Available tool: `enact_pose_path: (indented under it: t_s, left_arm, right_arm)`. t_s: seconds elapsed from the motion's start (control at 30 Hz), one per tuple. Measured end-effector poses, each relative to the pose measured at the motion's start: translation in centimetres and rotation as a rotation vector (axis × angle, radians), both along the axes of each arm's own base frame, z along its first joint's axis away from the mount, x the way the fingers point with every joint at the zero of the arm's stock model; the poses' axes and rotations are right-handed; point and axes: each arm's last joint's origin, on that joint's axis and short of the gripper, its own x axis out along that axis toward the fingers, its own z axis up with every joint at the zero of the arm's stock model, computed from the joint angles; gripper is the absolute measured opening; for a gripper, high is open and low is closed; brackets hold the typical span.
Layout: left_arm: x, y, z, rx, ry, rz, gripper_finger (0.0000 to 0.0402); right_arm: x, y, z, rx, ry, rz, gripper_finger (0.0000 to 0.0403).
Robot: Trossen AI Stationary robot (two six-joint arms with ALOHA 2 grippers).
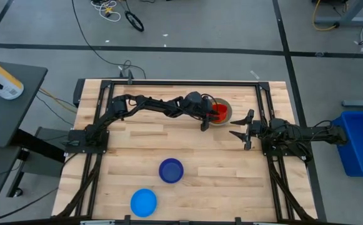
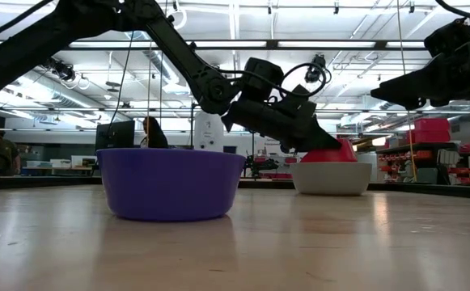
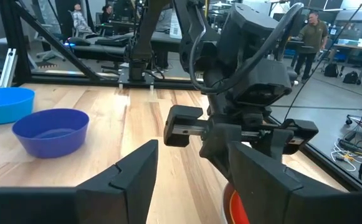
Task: Nest bowls inside each other
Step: Stack the red bowl on top of the yellow bowl
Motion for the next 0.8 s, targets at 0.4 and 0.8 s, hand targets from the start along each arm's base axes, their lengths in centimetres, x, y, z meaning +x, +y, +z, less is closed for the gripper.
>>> enact_pose_path:
  t_s: [0.4, 0.8]
  left_arm:
    - [-0.1, 0.3, -0.4, -0.020, 0.049, 0.135, 0.0180]
    - [0.1, -0.6, -0.5, -0.016, 0.055, 0.094, 0.0195]
  right_arm:
    - [0.0, 0.0, 0.0, 0.000, 0.000, 0.000, 0.0189]
    - [0.0, 0.0, 0.0, 0.000, 0.000, 0.000, 0.0194]
